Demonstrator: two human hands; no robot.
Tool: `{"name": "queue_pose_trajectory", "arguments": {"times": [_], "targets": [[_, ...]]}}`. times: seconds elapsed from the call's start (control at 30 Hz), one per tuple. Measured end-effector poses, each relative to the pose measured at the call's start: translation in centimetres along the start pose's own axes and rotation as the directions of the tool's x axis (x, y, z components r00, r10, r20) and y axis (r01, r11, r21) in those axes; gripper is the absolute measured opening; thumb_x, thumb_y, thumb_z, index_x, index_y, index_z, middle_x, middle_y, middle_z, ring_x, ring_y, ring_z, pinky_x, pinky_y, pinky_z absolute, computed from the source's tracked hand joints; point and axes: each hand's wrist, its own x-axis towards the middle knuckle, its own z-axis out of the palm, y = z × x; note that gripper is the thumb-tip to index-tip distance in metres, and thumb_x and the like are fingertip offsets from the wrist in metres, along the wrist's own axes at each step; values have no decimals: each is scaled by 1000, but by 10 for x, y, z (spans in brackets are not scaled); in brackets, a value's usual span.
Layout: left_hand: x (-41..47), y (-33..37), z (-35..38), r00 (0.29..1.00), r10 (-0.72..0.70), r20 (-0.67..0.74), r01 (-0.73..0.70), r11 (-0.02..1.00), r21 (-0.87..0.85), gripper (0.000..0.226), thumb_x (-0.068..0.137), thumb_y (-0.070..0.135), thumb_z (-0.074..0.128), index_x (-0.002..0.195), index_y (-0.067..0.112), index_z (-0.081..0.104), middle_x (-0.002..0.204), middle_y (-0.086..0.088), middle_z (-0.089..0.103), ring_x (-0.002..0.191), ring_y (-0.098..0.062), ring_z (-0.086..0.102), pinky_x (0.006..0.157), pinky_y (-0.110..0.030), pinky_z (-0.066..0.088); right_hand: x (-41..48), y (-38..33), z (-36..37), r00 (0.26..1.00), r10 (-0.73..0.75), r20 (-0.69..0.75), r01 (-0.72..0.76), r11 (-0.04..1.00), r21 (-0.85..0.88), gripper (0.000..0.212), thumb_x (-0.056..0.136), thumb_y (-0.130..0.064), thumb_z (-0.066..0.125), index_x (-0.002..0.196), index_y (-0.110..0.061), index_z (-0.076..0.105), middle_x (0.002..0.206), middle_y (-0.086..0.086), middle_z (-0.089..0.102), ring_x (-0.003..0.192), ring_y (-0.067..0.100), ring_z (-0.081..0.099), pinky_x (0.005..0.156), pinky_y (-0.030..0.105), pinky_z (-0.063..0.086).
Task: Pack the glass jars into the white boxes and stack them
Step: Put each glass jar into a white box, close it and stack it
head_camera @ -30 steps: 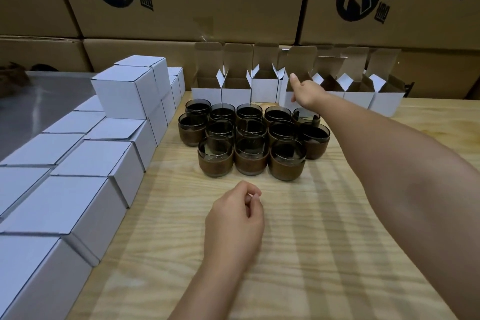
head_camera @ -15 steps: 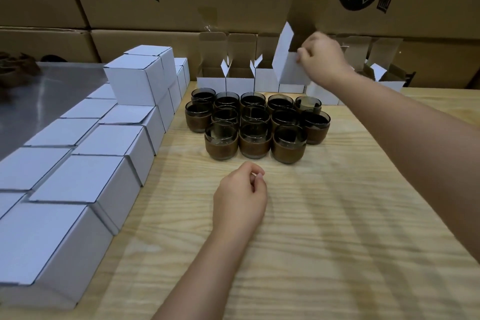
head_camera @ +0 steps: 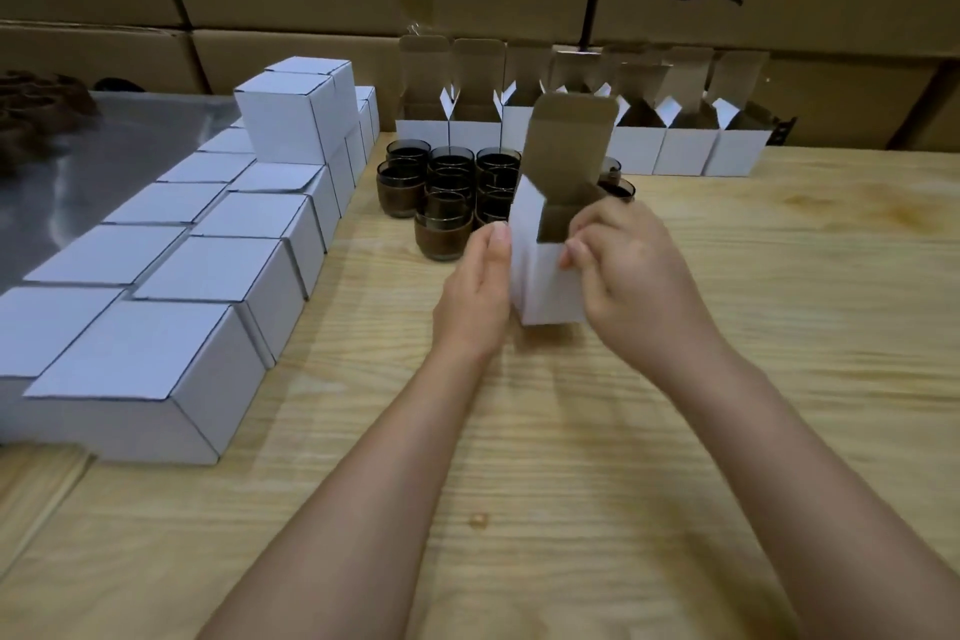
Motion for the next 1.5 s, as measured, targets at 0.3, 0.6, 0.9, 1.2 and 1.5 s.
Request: {"name": "queue_pose_trajectory", "arguments": {"times": [0.3,0.6,0.9,1.2,1.5], "targets": [[-2,5,0,996,-5,87,6,1000,-12,75,62,87,37,112,35,58,103,11,65,99,-11,61,95,-49,48,-31,4,42,970,-151,-188,133,985,-106,23,91,-10,48,84,0,68,92,11,65,82,26,52,72,36,36],[3,-7,3,992,11,130,-8,1000,-27,66,65,70,55,119,33,58,107,14,68,99,-8,65,90,-47,53,-27,23,38,895,346,-280,-204,878,432,20,93,-29,50,109,-25,62,116,-7,48,114,12,42,96,18,30],[5,-10,2,984,38,172,-30,998,-49,59,62,62,56,115,35,57,98,18,67,87,3,64,73,-23,54,-23,33,40,886,419,-201,-264,810,524,40,94,-31,36,133,-27,46,106,-17,57,75,-3,55,63,8,39],[4,-8,1,980,45,192,-34,997,-63,52,62,60,55,110,40,56,101,16,67,87,4,64,73,-19,51,-22,44,41,755,641,-135,-343,563,752,28,80,-14,44,79,-28,69,72,-20,64,68,0,56,69,33,51],[1,2,5,984,8,180,14,992,-123,49,74,74,38,104,41,57,109,21,63,104,8,56,90,-20,42,-25,55,43,840,543,-11,-286,460,841,14,86,-11,63,77,-18,55,85,-9,64,75,-2,59,70,17,45]]}}
